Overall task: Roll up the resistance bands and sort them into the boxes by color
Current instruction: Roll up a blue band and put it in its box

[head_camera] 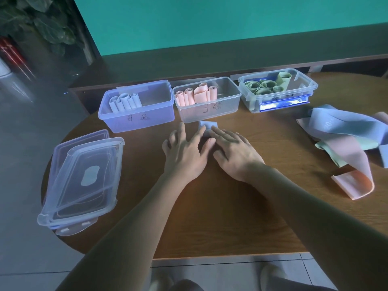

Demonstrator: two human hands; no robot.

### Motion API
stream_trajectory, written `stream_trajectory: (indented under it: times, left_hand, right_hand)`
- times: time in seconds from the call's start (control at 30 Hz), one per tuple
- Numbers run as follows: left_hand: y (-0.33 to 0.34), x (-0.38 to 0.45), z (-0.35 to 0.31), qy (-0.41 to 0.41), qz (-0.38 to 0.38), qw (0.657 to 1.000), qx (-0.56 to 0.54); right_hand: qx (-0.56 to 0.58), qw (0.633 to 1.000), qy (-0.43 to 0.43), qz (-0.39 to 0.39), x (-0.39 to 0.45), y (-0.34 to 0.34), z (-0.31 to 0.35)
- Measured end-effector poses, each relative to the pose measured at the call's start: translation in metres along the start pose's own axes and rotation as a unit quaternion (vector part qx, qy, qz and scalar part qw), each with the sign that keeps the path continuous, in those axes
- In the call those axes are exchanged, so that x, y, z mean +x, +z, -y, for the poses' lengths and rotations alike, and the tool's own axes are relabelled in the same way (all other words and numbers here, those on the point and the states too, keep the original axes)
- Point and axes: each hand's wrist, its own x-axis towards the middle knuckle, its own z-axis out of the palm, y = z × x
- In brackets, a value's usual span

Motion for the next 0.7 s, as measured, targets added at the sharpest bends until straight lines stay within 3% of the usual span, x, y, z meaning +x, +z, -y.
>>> stream_trajectory:
  times: [0.17, 0.4, 0.7]
  left_hand:
    - [0.000, -0.004, 0.003, 0.027, -0.086, 0.995, -0.051]
    - [0.008, 0.007, 0.005, 0.006, -0.051, 0.998, 0.022]
    - [0.003, 0.026, 0.003, 0.016, -0.011, 0.999, -0.035]
  right_hand:
    - [0.000, 1.000, 0.013, 0.001, 0.009, 0.000, -0.002]
    - [0.008, 0.999, -0.014, -0.029, 0.017, 0.001, -0.005]
    - [0.036, 0.999, -0.002, -0.014, 0.026, -0.001, -0.008]
